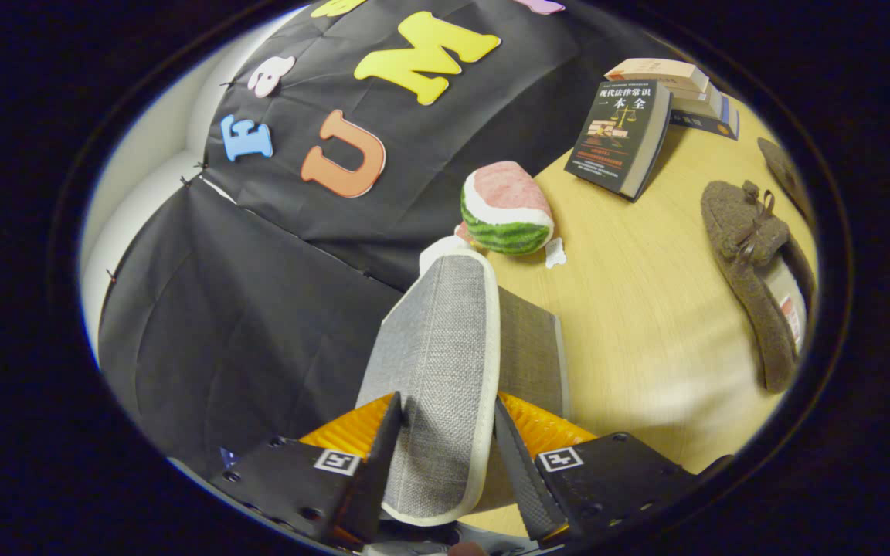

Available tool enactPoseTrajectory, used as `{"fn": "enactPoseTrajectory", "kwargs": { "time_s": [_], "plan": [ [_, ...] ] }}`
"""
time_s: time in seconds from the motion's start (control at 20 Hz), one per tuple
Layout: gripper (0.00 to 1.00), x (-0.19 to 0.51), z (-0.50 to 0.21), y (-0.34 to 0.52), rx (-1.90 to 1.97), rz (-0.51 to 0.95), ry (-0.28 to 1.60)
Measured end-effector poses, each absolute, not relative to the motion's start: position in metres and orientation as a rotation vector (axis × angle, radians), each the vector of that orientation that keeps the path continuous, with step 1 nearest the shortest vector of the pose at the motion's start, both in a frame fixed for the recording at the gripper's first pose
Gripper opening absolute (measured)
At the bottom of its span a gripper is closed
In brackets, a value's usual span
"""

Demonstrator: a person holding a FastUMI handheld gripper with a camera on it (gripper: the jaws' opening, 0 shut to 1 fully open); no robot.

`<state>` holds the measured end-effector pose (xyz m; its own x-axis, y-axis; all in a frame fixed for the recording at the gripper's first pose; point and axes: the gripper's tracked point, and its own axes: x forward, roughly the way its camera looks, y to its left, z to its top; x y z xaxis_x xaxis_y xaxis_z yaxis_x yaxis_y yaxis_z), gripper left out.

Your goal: Open the storage box then place both shoes into the box .Put the left shoe in first, then the right shoe, with the right side of both shoes facing outward in a uniform manner.

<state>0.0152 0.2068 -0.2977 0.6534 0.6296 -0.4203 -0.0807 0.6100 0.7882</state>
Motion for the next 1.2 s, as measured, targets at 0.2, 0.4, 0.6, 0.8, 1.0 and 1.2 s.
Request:
{"fn": "enactPoseTrajectory", "kwargs": {
  "time_s": [0.2,0.4,0.6,0.8,1.0,1.2],
  "plan": [
    [0.08,0.015,-0.288,0.197,0.818,0.446,0.772],
    [0.0,0.019,-0.266,0.203,0.747,0.48,0.745],
    [0.0,0.02,-0.223,0.213,0.656,0.547,0.694],
    [0.0,0.017,-0.171,0.242,0.552,0.637,0.637],
    [0.0,0.018,-0.136,0.283,0.458,0.707,0.604],
    [0.0,0.021,-0.115,0.33,0.393,0.755,0.586]
  ]
}}
